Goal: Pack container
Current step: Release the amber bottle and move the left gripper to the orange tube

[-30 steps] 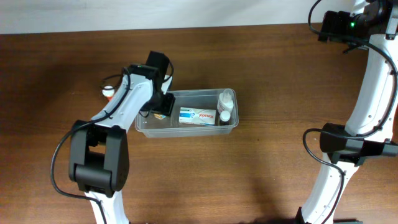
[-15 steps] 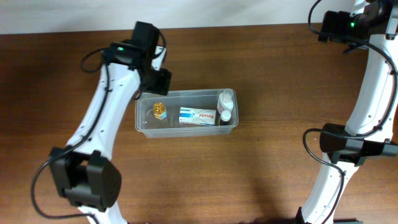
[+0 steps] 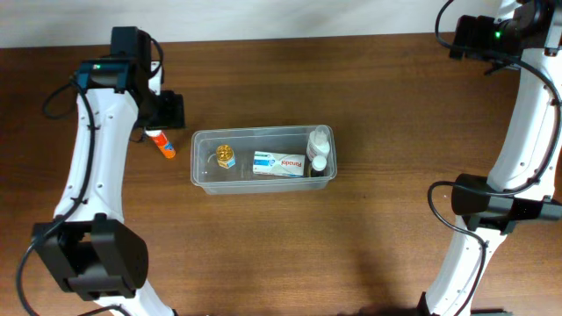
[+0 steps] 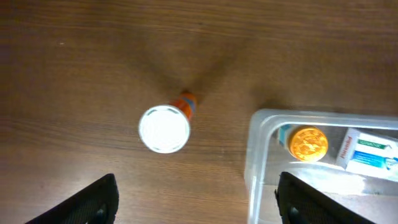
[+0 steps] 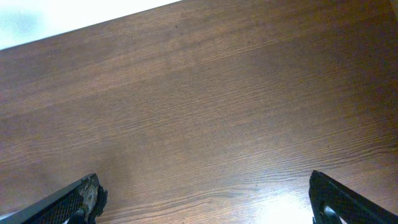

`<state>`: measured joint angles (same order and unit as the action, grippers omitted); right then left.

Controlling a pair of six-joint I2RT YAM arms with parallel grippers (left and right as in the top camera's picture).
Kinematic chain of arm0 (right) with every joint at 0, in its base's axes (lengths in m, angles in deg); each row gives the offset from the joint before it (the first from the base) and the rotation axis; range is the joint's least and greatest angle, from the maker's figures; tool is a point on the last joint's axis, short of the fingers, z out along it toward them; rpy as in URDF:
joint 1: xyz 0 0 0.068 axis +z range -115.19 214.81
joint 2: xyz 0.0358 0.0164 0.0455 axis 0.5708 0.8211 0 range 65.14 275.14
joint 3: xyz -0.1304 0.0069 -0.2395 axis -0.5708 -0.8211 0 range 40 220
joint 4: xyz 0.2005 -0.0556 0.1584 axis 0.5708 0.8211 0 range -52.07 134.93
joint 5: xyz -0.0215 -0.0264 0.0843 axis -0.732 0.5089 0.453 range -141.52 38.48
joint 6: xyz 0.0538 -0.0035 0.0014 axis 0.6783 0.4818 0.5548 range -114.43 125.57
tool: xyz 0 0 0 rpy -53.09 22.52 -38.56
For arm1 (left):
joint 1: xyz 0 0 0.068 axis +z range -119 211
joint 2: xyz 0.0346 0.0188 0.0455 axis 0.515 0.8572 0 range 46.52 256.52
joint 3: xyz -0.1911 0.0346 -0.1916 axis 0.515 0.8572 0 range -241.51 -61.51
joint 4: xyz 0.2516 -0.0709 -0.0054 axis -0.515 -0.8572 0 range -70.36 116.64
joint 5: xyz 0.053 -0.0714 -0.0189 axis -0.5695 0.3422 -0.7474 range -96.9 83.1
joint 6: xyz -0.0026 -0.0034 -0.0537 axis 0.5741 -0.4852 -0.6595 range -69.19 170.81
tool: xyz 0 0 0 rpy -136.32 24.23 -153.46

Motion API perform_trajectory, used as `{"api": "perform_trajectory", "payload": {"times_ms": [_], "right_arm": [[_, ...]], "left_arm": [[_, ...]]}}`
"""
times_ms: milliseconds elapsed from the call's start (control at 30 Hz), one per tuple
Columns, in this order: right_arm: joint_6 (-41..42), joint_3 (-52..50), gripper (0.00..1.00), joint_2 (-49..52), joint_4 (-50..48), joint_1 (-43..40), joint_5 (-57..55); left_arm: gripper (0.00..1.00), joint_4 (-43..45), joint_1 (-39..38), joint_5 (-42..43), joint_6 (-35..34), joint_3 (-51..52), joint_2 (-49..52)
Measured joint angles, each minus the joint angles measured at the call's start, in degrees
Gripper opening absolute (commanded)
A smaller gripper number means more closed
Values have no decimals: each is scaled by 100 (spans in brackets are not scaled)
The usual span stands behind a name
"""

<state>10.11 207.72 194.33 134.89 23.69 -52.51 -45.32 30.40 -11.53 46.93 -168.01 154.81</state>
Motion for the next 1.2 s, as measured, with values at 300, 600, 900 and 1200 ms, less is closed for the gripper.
{"api": "perform_trajectory", "payload": {"times_ms": [300,600,900,1200], "right_arm": [[-4,0,98,0,0,0,0],[0,0,98,0,0,0,0],[0,0,98,0,0,0,0],[-4,0,98,0,0,0,0]], "left_arm": [[86,236,216,-341,122,0,26],[87,470,496,-378,210,0,555],[87,634,514,-225,431,0,916],[87,669,514,-22,595,0,927]]}}
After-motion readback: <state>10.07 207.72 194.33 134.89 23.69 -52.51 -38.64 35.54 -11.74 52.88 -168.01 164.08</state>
